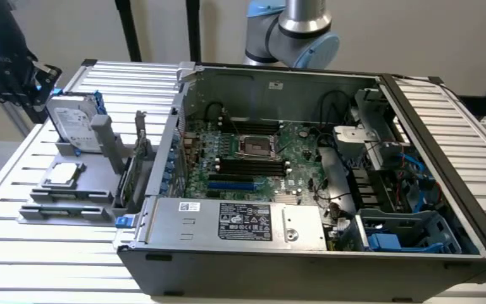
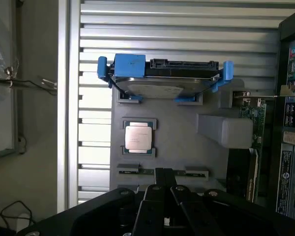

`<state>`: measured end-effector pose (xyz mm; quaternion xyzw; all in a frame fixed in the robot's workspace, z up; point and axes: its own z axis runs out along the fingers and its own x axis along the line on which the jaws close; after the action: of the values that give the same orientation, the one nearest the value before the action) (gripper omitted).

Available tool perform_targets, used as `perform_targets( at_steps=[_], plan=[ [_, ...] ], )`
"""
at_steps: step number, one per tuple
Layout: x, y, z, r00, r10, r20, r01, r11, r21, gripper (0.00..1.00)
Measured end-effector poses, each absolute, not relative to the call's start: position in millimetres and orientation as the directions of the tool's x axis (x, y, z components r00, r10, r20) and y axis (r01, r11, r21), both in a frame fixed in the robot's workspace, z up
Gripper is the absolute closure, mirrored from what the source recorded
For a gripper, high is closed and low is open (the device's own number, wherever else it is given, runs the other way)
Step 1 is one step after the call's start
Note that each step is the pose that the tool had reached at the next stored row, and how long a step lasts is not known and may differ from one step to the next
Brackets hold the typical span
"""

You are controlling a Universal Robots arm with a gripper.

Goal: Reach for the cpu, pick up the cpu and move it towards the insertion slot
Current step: 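Reach for the cpu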

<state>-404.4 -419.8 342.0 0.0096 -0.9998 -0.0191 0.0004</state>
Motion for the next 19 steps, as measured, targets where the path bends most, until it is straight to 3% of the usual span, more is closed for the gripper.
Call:
perform_targets(
  at_steps=[19],
  plan=[
    [-430.8,-399.6,330.6,-1.000,-0.019,0.001,-0.019,0.999,0.037,0.89]
  ],
)
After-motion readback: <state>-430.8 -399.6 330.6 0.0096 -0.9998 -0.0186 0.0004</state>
